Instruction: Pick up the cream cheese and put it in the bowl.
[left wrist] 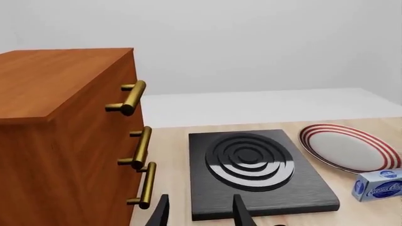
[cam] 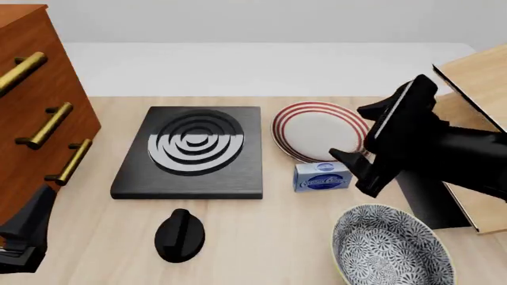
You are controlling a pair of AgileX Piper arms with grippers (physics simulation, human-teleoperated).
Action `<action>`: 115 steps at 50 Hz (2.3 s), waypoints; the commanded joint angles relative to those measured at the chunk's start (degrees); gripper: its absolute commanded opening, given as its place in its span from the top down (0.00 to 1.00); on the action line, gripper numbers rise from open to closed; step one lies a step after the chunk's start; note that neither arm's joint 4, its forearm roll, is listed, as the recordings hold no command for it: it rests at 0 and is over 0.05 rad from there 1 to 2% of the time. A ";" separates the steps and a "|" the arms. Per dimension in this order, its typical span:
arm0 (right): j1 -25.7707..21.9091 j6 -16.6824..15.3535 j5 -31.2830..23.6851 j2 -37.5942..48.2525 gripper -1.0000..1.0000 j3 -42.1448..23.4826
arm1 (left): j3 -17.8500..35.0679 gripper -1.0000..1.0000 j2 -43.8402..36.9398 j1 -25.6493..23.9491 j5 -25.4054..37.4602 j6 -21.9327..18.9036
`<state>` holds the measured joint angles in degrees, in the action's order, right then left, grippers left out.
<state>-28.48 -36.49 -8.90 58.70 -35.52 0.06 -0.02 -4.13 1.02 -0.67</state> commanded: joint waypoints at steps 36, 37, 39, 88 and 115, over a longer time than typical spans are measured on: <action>2.77 -13.23 -2.88 23.95 0.00 -10.43 | 0.00 0.00 0.01 1.49 0.27 0.02; 3.05 -13.64 -2.83 24.35 0.00 -10.49 | 0.00 0.00 0.01 1.53 0.32 0.02; 3.08 -13.61 -3.12 25.26 0.00 -11.07 | -0.02 0.00 0.01 1.58 0.33 -0.05; 2.69 -17.52 0.65 38.04 0.00 -14.01 | -0.04 0.00 0.01 4.00 0.79 0.36; 1.42 -15.85 3.20 42.99 0.00 -14.34 | -0.05 0.00 0.01 4.97 0.81 0.33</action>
<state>-26.78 -52.84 -6.69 100.32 -50.11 0.01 -0.02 0.55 1.91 -0.37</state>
